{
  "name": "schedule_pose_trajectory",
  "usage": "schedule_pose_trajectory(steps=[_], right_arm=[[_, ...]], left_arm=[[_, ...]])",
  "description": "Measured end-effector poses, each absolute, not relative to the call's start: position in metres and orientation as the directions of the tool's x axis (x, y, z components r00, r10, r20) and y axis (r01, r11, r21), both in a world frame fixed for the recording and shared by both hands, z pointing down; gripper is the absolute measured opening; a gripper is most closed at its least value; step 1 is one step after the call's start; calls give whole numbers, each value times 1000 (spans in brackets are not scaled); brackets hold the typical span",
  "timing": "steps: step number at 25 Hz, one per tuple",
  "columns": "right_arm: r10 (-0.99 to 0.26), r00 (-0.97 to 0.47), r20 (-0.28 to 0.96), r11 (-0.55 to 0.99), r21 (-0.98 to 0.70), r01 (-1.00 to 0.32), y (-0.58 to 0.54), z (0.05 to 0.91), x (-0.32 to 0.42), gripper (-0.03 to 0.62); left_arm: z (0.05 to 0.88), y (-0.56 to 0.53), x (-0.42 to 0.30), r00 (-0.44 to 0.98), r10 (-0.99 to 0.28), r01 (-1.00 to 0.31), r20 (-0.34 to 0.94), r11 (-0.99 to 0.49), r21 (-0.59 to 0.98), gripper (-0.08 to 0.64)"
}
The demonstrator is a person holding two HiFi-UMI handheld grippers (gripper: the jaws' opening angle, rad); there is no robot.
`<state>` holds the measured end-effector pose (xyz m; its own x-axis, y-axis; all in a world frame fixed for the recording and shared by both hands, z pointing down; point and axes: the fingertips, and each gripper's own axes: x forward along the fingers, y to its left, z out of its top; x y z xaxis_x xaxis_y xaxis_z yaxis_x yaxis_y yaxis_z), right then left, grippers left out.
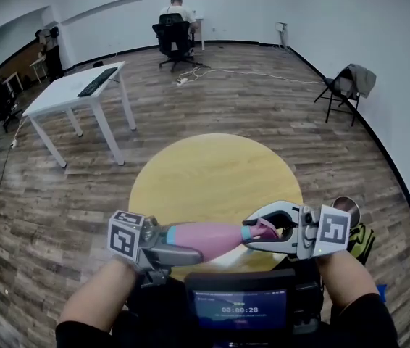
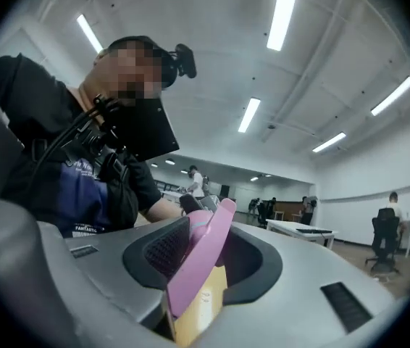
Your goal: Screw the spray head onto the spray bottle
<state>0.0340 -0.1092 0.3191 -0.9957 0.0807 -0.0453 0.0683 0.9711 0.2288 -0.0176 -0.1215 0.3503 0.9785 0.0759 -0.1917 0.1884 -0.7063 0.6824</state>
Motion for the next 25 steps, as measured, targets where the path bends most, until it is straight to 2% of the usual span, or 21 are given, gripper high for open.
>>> schedule_pose_trajectory(steps=[3, 6, 8, 10, 11, 13, 14, 16, 18, 22, 23, 25], right_arm=[[68, -996, -53, 976, 209, 56, -115, 323, 39, 149], [35, -987, -154, 999, -30, 40, -145, 328, 41, 149], [16, -978, -210, 962, -262, 72, -166, 339, 47, 147], [2, -968, -250, 883, -454, 119, -182, 352, 53, 147], [-3, -965, -262, 843, -519, 139, -187, 358, 55, 147], [0, -963, -270, 783, -599, 168, -192, 368, 53, 147], [12, -963, -270, 765, -618, 183, -190, 371, 50, 147], [45, -963, -264, 752, -625, 207, -182, 372, 43, 147], [60, -967, -250, 758, -619, 207, -177, 370, 39, 147], [30, -977, -210, 810, -568, 147, -173, 364, 39, 149], [25, -978, -207, 840, -526, 133, -171, 359, 39, 149], [15, -980, -199, 909, -405, 97, -165, 344, 37, 149]], left_arm=[[343, -129, -19, 970, 32, 194, -242, -703, 684, 543], [326, -154, -33, 955, -137, 45, -261, -807, 588, 548], [318, -159, -41, 949, -241, -152, -204, -915, 374, 546], [323, -155, -40, 943, -324, -321, -77, -946, 50, 547], [332, -152, -37, 932, -362, -358, 7, -925, -129, 552], [359, -148, -30, 882, -440, -336, 167, -837, -433, 552], [373, -148, -28, 846, -482, -305, 228, -789, -533, 552], [392, -142, -22, 807, -514, -242, 291, -737, -631, 552], [396, -133, -16, 831, -473, -214, 293, -758, -616, 551], [386, -130, -11, 893, -376, -224, 247, -849, -479, 546], [378, -128, -9, 928, -318, -227, 195, -896, -382, 545], [365, -127, -12, 975, -201, -196, 98, -979, -60, 545]])
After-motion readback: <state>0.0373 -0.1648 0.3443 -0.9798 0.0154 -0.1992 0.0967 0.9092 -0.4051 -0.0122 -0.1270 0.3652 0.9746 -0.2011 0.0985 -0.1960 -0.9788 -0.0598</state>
